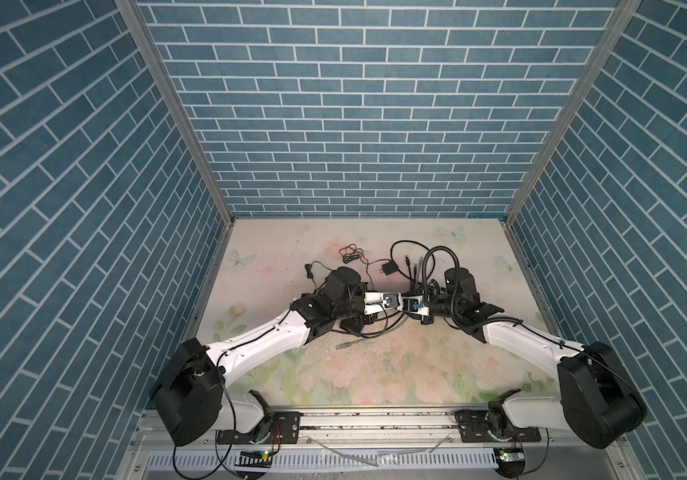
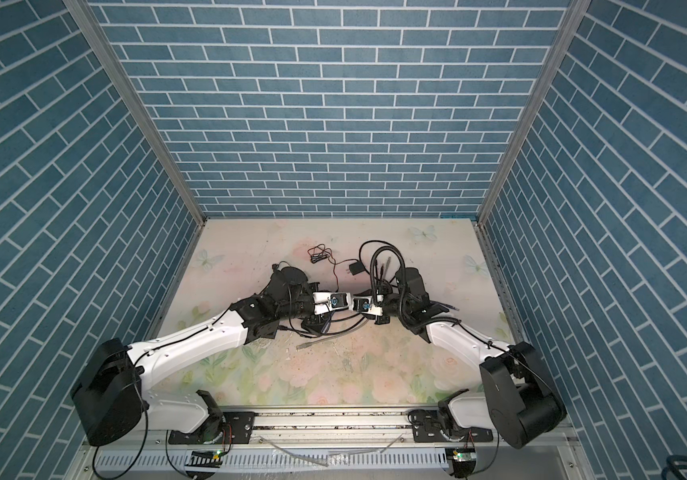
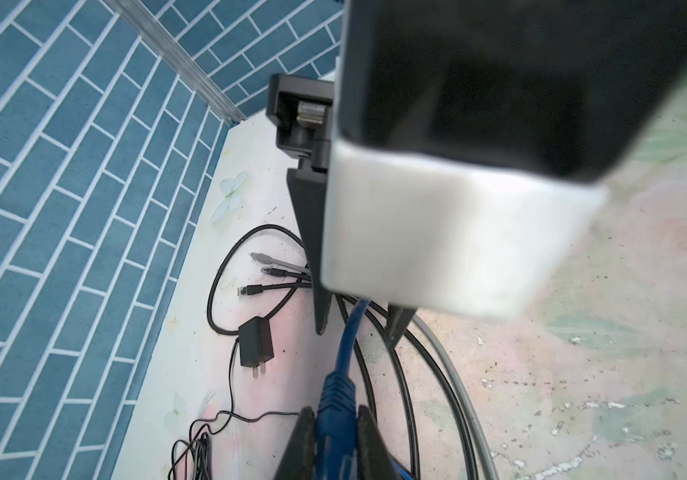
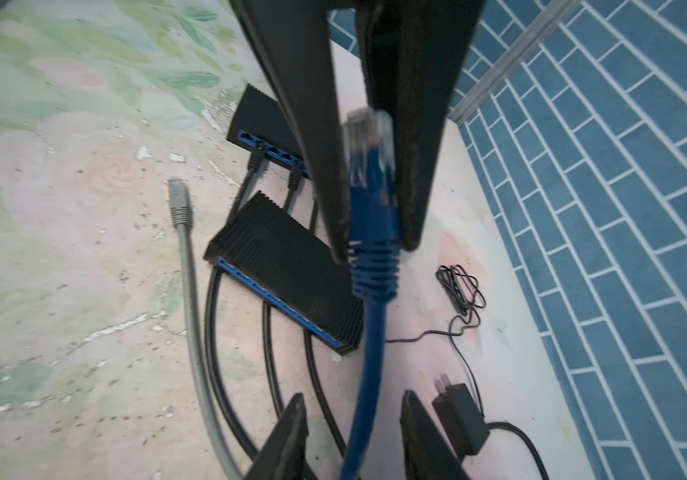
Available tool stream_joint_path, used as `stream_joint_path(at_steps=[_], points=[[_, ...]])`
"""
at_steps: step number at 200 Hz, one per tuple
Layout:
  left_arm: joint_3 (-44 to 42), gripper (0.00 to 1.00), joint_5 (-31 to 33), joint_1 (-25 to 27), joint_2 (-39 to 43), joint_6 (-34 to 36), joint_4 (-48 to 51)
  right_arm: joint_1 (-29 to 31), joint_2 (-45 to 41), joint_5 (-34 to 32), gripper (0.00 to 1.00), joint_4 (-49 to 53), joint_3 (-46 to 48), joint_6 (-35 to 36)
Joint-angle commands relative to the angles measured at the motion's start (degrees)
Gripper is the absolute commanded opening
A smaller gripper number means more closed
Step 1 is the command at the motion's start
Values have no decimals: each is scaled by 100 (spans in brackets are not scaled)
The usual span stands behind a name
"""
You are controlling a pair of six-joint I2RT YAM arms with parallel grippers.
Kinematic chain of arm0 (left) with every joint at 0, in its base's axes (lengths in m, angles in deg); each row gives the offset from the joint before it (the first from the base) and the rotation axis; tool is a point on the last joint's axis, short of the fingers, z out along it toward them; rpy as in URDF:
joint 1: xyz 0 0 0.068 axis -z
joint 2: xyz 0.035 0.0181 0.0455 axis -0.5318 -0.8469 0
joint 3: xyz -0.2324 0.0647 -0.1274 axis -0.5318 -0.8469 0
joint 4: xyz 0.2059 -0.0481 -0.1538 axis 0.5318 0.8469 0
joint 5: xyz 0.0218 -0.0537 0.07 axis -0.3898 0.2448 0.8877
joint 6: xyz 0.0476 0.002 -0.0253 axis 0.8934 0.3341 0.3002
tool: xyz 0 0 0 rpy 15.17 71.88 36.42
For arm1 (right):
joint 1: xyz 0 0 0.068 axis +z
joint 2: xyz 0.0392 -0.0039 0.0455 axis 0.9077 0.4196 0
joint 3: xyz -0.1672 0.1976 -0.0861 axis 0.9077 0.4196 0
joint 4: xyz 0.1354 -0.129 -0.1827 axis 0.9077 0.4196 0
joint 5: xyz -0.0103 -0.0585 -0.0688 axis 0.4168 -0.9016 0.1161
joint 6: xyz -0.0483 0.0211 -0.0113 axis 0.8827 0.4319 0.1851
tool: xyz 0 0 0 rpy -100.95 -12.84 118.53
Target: Insert the plug into the switch port
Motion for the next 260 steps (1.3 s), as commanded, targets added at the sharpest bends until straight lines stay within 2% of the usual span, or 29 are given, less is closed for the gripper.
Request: stream_joint_path(at_steps=[1,44,106,147,204,229,244,260], points=[[-51,7,33,-30,68,-647,-345,40,-56,-290,40,-2038,328,-671],[-74,7,-157,-30,89,-770,-320,143,-47,4,39,-2507,422,-894],[14,8,-173,-29,-32,-770,-127,269,-107,566,33,-2225,366,-972],[77,8,-318,-55,-101,-785,-97,330,-143,591,31,-2201,359,-962],[115,8,-477,-91,-211,-866,-80,418,-126,768,21,-2269,282,-990],[64,8,-490,-117,-205,-897,-161,455,-109,839,8,-2264,235,-1078],[28,8,-509,-142,-179,-927,-229,455,-82,865,10,-2174,205,-1095],[6,8,-504,-177,-163,-963,-248,473,-64,868,25,-2212,236,-1136]])
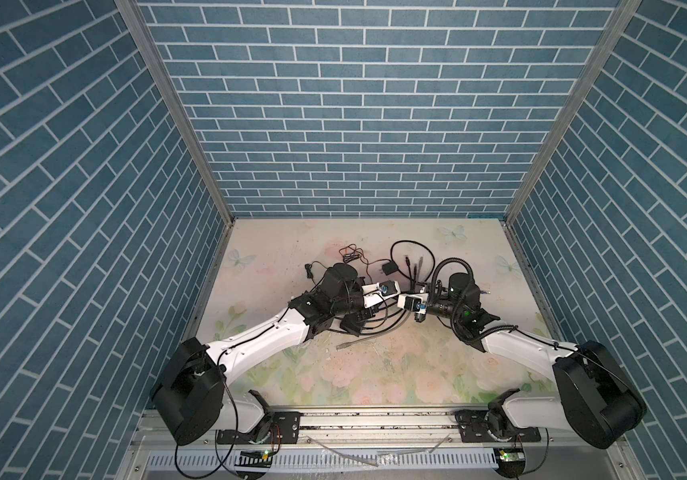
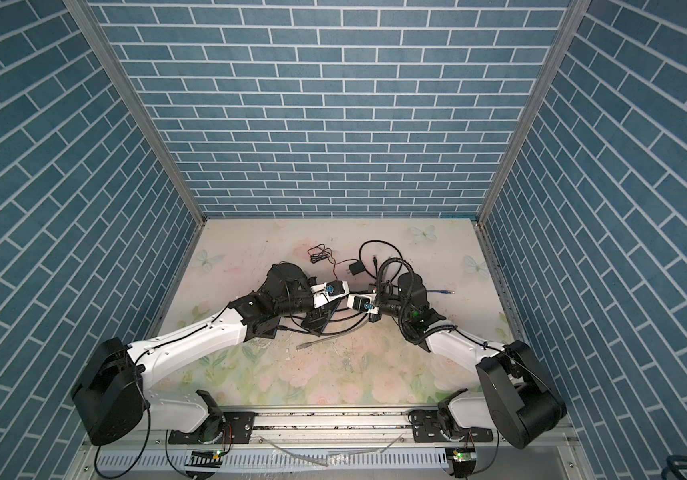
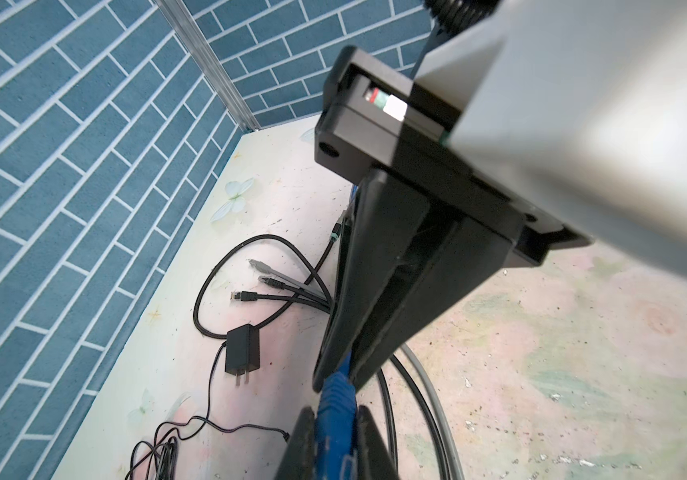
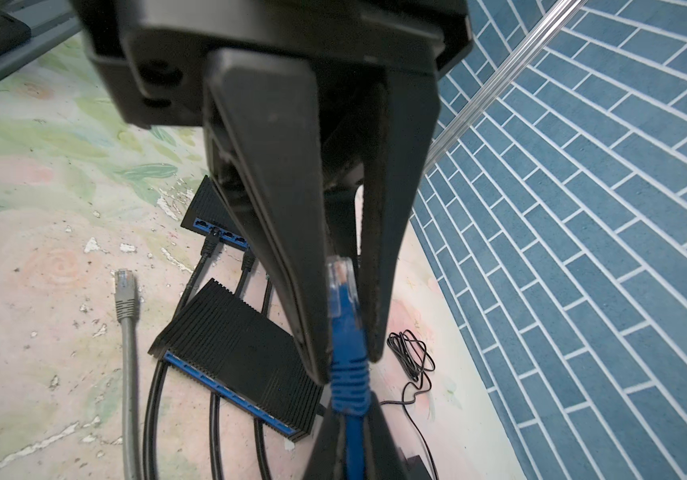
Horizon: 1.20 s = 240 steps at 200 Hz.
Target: Insert the plug into the switch port
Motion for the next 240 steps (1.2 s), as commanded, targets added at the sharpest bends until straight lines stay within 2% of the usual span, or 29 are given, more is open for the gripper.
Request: stream_joint_path(at_steps=[1,28,48,71,139,192,240], points=[[-40,8,-120,-38,-122,-113,14,188,-64,519,26,-392,-87,-224],[-40,8,-191,-81,-120,-162,2,227,-75,481,34,-488,-47,-270],[-31,8,-227,-83,-136,-185,24,250,-72,333,32,-622,-34,-267],[-63,8,-259,-92,-129,-194,27,254,-82,290,23,-562,-66,-213],[-170,8,-370,-191,110,-198,-5,250,-103,-149,33,-184,22,62],[-194,8,-389,-206,161,-203,-12,249,-187,-238,33,-20,116,143],[-165,8,-466,-206,122,-213,-12,251,-142,-199,28,-5,47,189]])
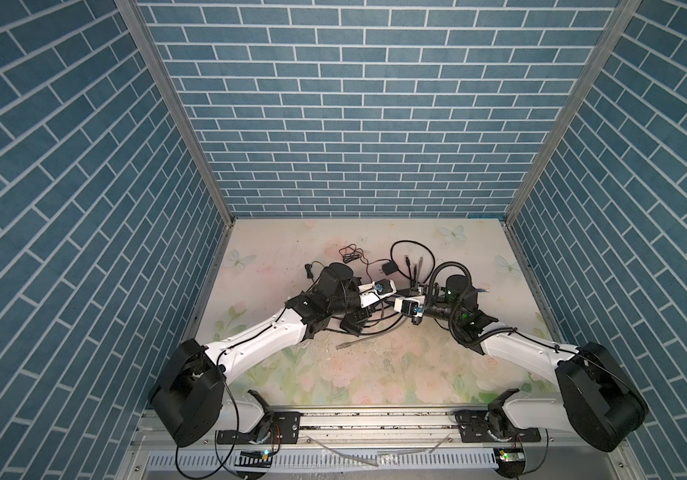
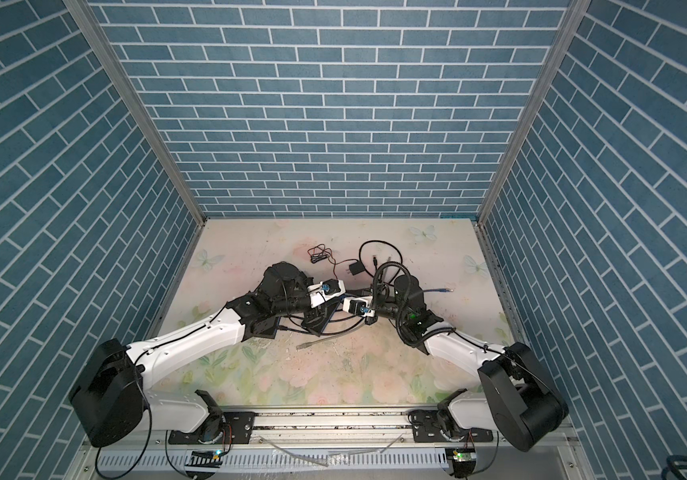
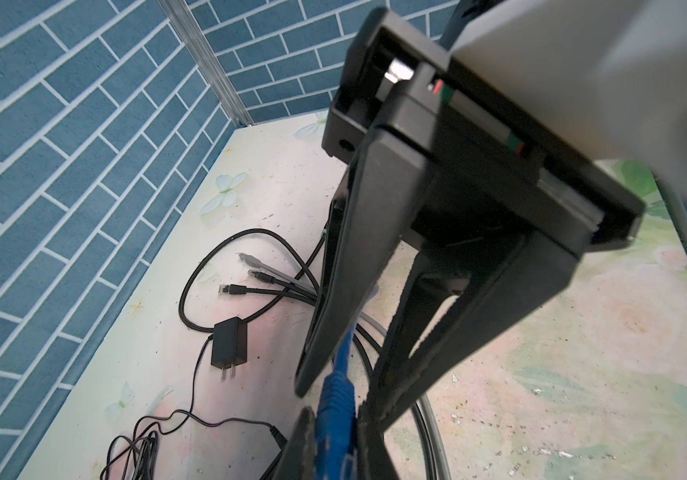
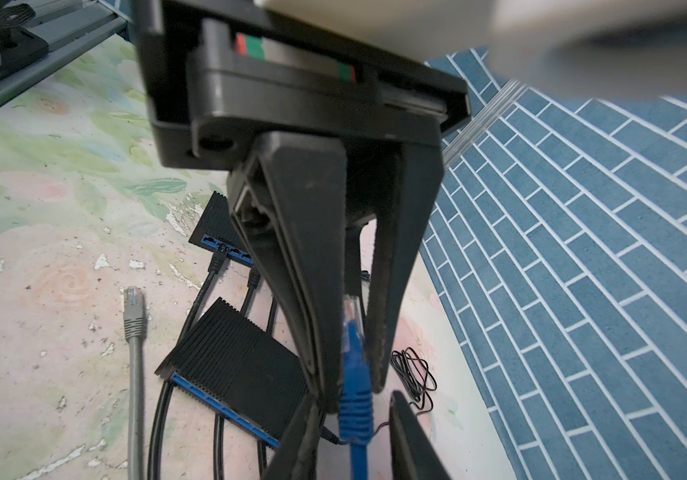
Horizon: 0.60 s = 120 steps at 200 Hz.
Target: Insert the plug into the switch port
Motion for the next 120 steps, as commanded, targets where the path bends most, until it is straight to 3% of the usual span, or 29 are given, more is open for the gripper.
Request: stream_joint_path(at_steps=[1,67,120], points=[[-41,8,-160,-21,63,-50,-8,31,-64,-11,28,5,38,129],[69,8,-278,-21,29,72,248,26,37,-37,27,169,-102,383],[179,8,-402,-18,-84,74,393,34,97,-33,14,203,-288,520]])
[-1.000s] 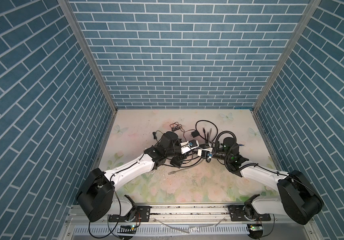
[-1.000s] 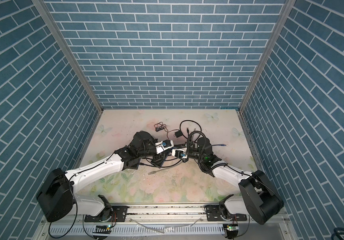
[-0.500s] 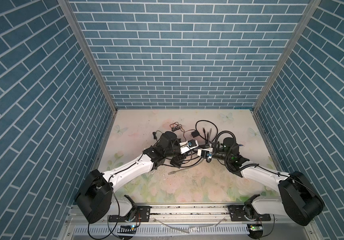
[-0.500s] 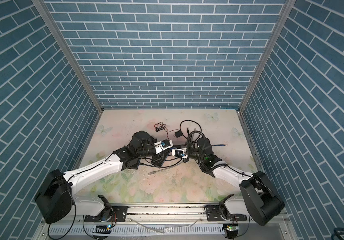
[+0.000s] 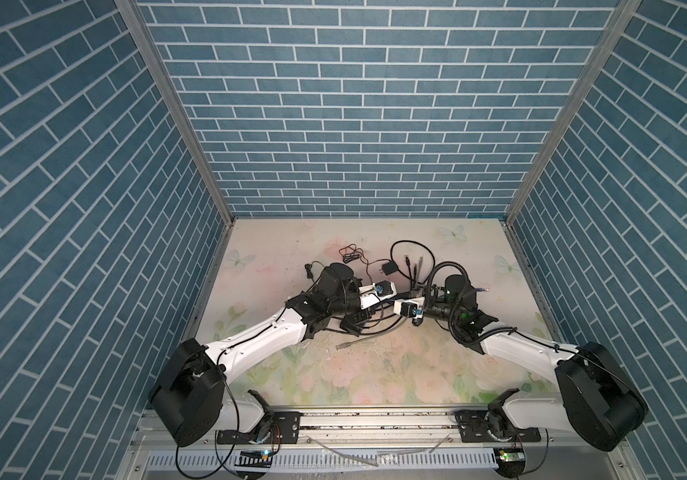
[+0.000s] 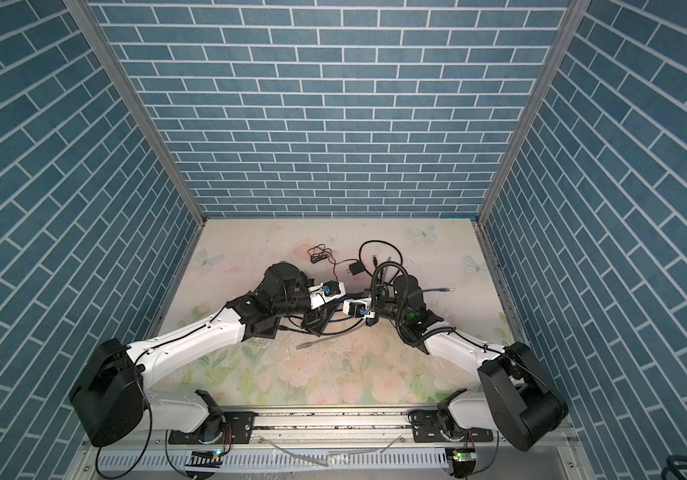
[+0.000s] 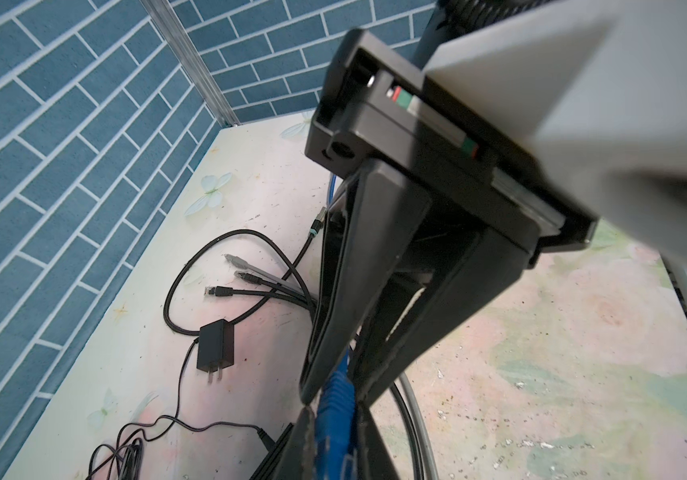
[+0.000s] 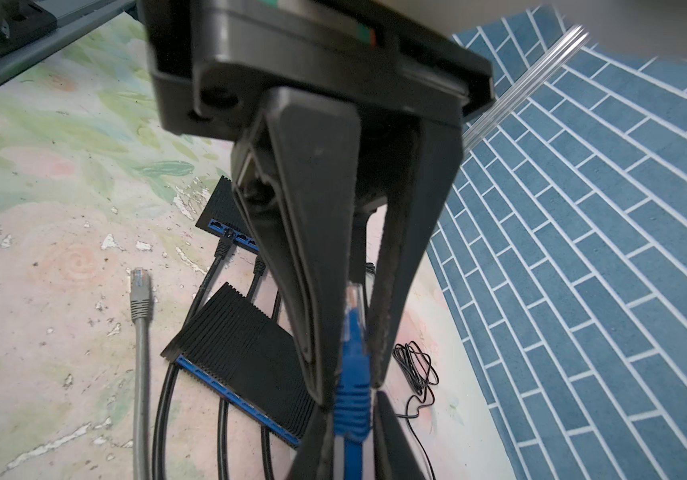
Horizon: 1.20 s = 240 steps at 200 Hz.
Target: Insert the plug into the switch port
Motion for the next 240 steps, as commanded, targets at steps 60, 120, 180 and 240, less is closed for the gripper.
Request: stream_joint_path(at_steps=[60,120,180,240], points=[[-243,51,171,-14,-5,-271,-356,34,103,-69,0,278,-437,-222],[-1522,100,1105,-32,863,-630,-1533,34,19,-692,0,1469,-526,-1061],[-1068,100,2419,-41,800,-2033,-538,35,-62,-1271,0,2718,-849,-2024],[-544,100,2829,71,-112,-2567,567,40,271,-1606,0,3621,-1236,-2870]])
